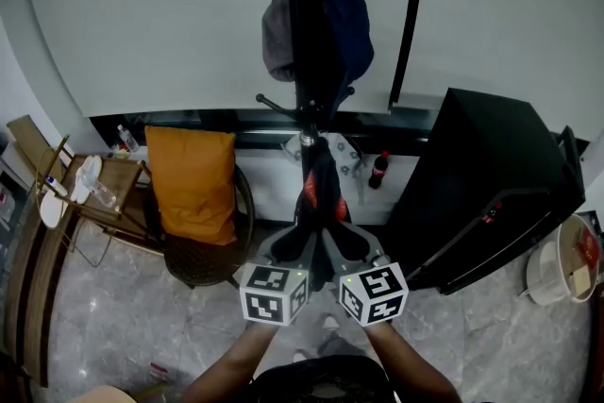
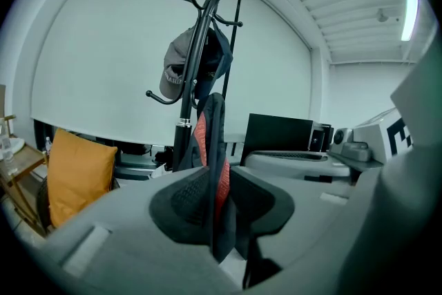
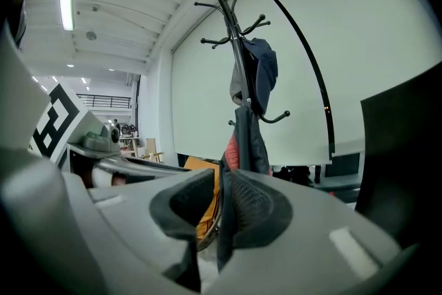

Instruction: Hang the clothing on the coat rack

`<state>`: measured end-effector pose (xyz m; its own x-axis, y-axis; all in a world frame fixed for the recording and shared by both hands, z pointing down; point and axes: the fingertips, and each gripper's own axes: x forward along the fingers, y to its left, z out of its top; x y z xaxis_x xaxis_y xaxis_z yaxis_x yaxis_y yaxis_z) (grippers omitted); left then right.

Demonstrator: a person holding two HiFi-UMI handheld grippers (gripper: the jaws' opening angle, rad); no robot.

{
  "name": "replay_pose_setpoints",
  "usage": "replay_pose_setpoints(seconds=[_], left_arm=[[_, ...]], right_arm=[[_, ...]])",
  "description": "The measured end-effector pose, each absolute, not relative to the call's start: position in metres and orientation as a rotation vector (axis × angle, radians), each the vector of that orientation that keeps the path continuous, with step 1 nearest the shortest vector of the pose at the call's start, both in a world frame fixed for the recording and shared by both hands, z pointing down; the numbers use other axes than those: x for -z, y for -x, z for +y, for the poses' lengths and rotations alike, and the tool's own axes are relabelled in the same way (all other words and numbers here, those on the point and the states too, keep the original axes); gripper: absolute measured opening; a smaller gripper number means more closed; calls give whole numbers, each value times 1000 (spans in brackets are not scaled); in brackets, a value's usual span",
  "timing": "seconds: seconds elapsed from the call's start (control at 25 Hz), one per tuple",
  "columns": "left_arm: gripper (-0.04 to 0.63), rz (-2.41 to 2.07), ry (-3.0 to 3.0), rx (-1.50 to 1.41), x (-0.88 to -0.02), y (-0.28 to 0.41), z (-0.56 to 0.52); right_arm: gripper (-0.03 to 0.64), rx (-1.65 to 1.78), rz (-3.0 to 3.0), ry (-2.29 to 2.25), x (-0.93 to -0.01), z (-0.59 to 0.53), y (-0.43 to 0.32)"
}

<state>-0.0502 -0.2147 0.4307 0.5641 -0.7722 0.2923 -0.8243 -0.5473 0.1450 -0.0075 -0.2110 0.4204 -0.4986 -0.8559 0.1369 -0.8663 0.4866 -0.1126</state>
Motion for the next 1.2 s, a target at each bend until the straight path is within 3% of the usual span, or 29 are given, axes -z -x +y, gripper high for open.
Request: replay_pose_setpoints(seconds=[0.68,1.2], left_arm=[[52,-1288,-2548,-303,-435,57,-183],[17,-1264,-2611,-273,-428,50,-176]], right_arm=[[2,-234,-2638,-1542,-418,-178,16],[2,-181,-2632,-1552,-413,-170,13]])
